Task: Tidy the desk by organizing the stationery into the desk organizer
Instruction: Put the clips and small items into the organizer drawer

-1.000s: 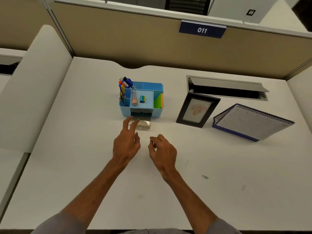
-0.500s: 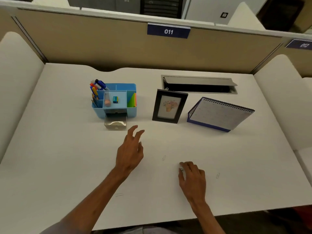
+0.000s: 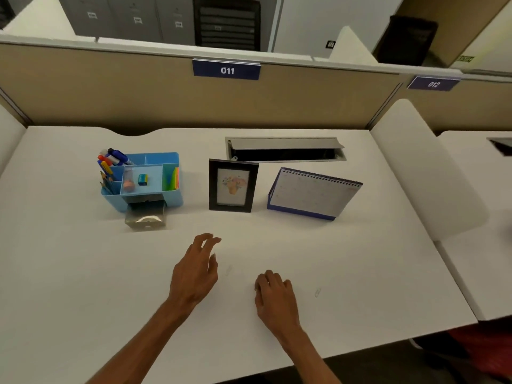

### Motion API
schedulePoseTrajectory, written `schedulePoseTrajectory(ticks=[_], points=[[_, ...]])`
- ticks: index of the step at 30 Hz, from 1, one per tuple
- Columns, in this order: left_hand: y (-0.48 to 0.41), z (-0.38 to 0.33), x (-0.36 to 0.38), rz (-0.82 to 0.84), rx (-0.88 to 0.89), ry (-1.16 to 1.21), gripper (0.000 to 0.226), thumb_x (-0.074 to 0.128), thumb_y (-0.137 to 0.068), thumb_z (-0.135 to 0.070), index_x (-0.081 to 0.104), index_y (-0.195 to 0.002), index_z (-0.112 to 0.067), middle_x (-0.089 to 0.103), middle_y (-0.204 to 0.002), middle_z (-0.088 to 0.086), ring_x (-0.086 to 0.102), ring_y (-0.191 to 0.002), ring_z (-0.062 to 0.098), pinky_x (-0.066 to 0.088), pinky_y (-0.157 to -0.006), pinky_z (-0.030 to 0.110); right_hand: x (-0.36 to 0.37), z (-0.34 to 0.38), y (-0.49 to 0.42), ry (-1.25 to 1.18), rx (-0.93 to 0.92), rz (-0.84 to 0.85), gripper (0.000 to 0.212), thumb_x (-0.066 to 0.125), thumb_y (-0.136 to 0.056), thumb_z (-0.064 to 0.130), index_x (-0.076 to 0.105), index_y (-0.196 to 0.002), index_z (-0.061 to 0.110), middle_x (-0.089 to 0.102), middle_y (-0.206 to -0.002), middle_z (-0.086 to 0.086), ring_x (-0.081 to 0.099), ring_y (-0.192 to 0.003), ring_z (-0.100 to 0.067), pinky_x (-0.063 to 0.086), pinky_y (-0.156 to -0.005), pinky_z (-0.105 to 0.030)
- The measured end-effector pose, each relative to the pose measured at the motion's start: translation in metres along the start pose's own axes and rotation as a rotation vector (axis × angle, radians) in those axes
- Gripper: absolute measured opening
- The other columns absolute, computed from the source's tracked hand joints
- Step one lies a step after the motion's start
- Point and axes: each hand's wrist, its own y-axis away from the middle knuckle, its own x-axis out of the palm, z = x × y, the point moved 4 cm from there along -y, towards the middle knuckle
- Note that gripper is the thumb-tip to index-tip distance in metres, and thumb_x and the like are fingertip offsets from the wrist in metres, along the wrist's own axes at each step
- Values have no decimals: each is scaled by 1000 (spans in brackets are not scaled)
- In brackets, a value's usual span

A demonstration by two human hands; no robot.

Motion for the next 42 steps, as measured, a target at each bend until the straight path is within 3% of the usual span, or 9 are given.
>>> schedulePoseTrajectory(ticks=[3, 6, 10, 14, 18, 27, 35, 38, 42], points=[[3, -14, 15, 81, 2, 68, 40, 65, -102, -25, 57, -139, -37, 66, -132, -13, 68, -91, 5, 57, -83, 21, -3, -1, -2, -21, 1, 32, 12, 61, -92, 19, 58, -101, 25, 58, -99, 7, 56, -83, -15, 46, -72, -31], [6, -25, 27, 255, -10, 161, 30, 62, -103, -34, 60, -129, -47, 68, -111, -29, 68, -83, 0, 58, -80, 21, -11, 5, -8, -178, 48, 49, 9, 49, -102, 22, 53, -106, 29, 59, -99, 12, 56, -81, -10, 45, -74, -29], [10, -31, 32, 385, -121, 475, 13, 70, -99, -38, 72, -112, -38, 75, -100, -19, 74, -78, 8, 62, -63, 27, -16, 18, -22, -487, 153, 50, 12, 55, -104, 26, 57, -104, 37, 61, -98, 17, 59, -78, -5, 51, -68, -23], [5, -14, 17, 346, -344, 722, 17, 77, -95, -36, 77, -106, -22, 79, -97, -1, 77, -83, 20, 67, -68, 38, -22, 37, -42, -699, 247, 48, 10, 68, -98, 34, 61, -103, 38, 70, -92, 20, 67, -80, -2, 58, -68, -24], [1, 16, -4, 367, -494, 829, 25, 78, -94, -35, 77, -106, -14, 80, -98, 5, 78, -90, 23, 66, -75, 36, -25, 65, -67, -770, 261, 50, 23, 77, -93, 38, 60, -108, 37, 73, -94, 18, 71, -81, -5, 62, -73, -24], [-18, 82, -63, 120, -621, 963, 19, 77, -95, -24, 79, -108, -10, 81, -98, 9, 78, -95, 28, 65, -78, 32, -12, 151, -128, -873, 182, 79, 17, 76, -95, 34, 65, -108, 33, 71, -101, 19, 72, -89, -7, 65, -79, -34], [-75, 151, -122, -349, -643, 648, 27, 77, -95, -30, 76, -113, -10, 78, -97, 8, 77, -79, 23, 67, -68, 38, 6, 173, -144, -838, 238, 87, 10, 71, -99, 27, 66, -105, 33, 74, -101, 16, 70, -89, -6, 61, -79, -28], [-95, 166, -130, -332, -642, 479, 28, 80, -93, -35, 79, -110, -13, 78, -96, 8, 75, -76, 24, 65, -60, 36, 18, 161, -129, -814, 277, 90, 12, 70, -98, 24, 66, -100, 35, 75, -97, 18, 70, -88, -5, 63, -79, -34], [-110, 172, -127, -243, -598, 182, 32, 77, -94, -43, 81, -113, -18, 79, -105, 6, 72, -93, 23, 59, -78, 35, 23, 143, -112, -754, 339, 91, 19, 68, -96, 20, 66, -94, 38, 75, -94, 22, 70, -88, -5, 64, -78, -39]])
